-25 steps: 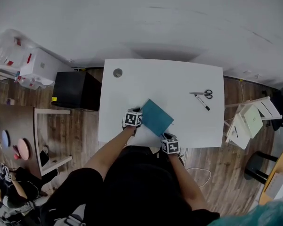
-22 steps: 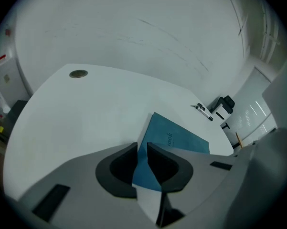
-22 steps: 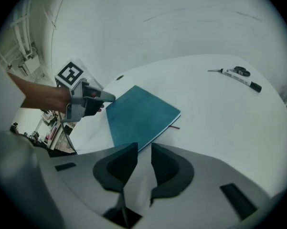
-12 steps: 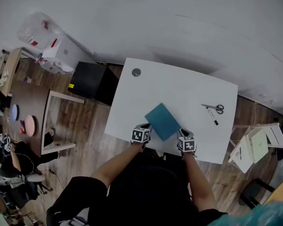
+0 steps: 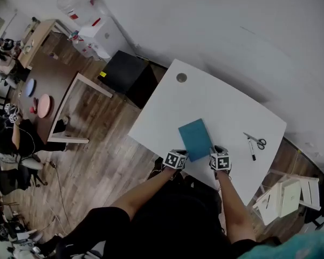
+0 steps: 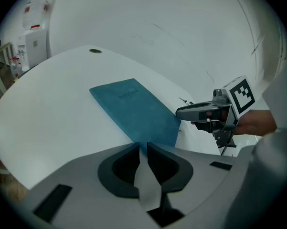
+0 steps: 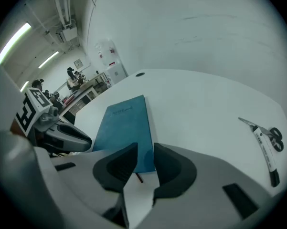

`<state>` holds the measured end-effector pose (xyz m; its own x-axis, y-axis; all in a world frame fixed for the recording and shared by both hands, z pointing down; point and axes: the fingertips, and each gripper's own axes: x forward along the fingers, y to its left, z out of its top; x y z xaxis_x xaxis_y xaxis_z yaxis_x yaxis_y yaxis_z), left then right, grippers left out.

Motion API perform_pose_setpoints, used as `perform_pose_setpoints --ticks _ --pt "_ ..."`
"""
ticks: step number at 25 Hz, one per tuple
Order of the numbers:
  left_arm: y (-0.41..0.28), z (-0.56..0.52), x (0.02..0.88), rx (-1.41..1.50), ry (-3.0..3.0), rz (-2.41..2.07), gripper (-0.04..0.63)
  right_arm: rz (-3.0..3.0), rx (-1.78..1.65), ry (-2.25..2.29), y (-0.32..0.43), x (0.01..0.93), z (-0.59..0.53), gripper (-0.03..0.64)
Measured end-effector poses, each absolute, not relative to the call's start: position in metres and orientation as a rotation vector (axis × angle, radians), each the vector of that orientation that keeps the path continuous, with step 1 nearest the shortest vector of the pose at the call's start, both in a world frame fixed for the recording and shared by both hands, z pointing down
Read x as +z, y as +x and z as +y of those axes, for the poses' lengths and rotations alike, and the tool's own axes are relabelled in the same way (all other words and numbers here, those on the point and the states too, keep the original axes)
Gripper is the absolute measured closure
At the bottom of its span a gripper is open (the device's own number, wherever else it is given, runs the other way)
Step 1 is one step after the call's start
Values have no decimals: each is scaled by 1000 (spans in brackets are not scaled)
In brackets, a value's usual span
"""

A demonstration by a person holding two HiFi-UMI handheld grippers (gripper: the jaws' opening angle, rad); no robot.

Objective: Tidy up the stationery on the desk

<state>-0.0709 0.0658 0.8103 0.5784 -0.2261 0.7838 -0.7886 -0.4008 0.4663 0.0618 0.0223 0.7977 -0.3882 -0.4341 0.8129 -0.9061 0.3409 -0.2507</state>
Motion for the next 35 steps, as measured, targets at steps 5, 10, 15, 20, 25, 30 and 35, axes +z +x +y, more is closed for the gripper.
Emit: perform_pose_setpoints --ticks 5,10,15,20,25,30,35 --pt "-68 79 815 740 1861 -814 541 -1957 926 1097 49 805 31 518" --pt "-71 80 814 730 1833 -855 541 -1959 906 1138 53 801 26 518" --pt "-73 81 814 679 1788 -877 541 -1946 963 1126 58 804 25 518" --pt "-66 83 814 693 1799 -839 541 -1949 971 1078 56 810 30 518" --pt "-72 81 814 706 1769 -828 541 -1932 1027 1078 54 810 33 520" --pt "-86 71 813 718 1761 -874 543 -1920 1091 1090 45 807 40 520" --pt "-111 52 812 735 1755 -908 543 -1911 1136 1057 22 809 48 520"
